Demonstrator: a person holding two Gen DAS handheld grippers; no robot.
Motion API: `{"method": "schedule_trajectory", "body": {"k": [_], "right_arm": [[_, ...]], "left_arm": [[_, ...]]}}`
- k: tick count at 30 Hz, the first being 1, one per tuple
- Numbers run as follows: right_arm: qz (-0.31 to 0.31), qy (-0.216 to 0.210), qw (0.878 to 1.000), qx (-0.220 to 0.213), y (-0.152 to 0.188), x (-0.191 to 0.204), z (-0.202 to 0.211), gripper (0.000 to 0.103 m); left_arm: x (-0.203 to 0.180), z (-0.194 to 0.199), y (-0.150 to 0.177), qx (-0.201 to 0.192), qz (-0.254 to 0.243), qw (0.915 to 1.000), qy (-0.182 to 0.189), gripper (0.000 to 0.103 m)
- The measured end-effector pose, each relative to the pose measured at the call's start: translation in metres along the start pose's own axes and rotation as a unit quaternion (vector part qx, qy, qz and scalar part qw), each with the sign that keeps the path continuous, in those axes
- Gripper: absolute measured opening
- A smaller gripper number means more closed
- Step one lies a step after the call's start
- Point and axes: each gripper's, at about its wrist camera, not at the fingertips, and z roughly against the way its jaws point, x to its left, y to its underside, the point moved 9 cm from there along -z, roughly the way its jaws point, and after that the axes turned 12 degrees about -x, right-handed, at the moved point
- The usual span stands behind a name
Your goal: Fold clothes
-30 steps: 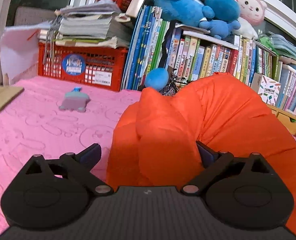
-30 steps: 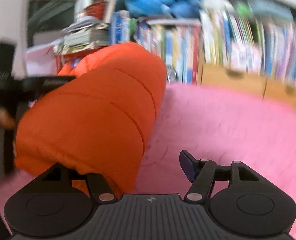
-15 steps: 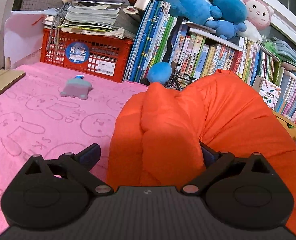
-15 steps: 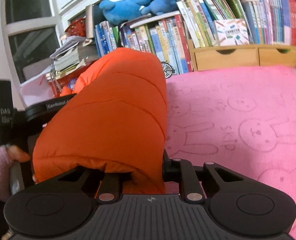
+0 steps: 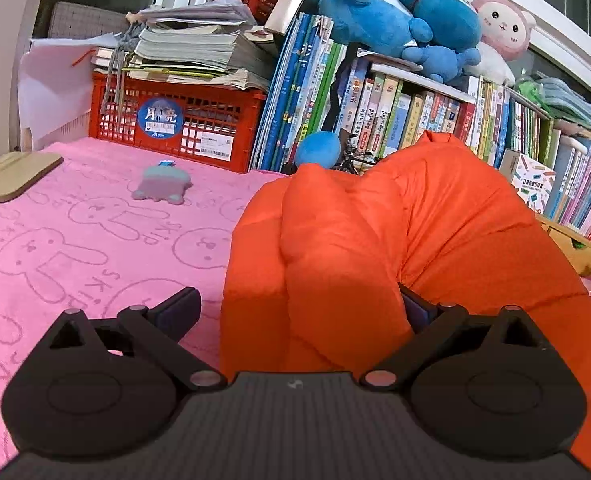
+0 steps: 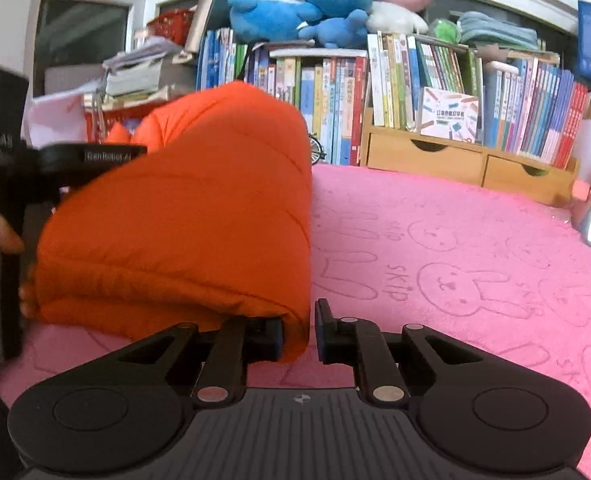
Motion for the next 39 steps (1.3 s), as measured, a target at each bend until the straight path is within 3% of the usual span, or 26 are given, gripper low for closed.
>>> {"method": "schedule_trajectory", "body": {"k": [6, 11, 17, 22, 27, 32, 39], "right_arm": [[-0.014, -0.024, 1.0, 0.011, 0.003, 0.002, 0.002, 0.016], [-0.069, -0.091, 0.993, 0.025, -0.013, -0.024, 0.029, 0.021], [-0.044, -0.106, 0.992, -0.054, -0.079, -0.032, 0.055, 0.036], [0.048, -0.13, 0.987, -0.086, -0.128, 0.012, 0.018, 0.036], [0.125, -0.174, 0.974, -0.072, -0.153, 0.08, -0.045, 0.037], [0.159, -0.213, 0.964, -0.011, -0.147, 0.128, -0.107, 0.04], [0.272, -0.212, 0.938, 0.034, -0.119, 0.162, -0.145, 0.041]], "left_arm": [[0.0, 0.0, 0.001, 0.001, -0.006, 1.0, -0.007, 0.103], [0.003, -0.002, 0.002, 0.006, 0.004, 1.0, -0.006, 0.103], [0.006, -0.002, 0.002, 0.009, 0.012, 0.9999, -0.002, 0.103], [0.007, -0.002, 0.002, 0.011, 0.017, 0.9998, 0.0, 0.103], [0.007, -0.002, 0.002, 0.013, 0.02, 0.9997, 0.001, 0.103], [0.008, -0.002, 0.002, 0.016, 0.026, 0.9995, 0.003, 0.103], [0.014, -0.006, 0.005, 0.03, 0.05, 0.9983, 0.002, 0.103]]}}
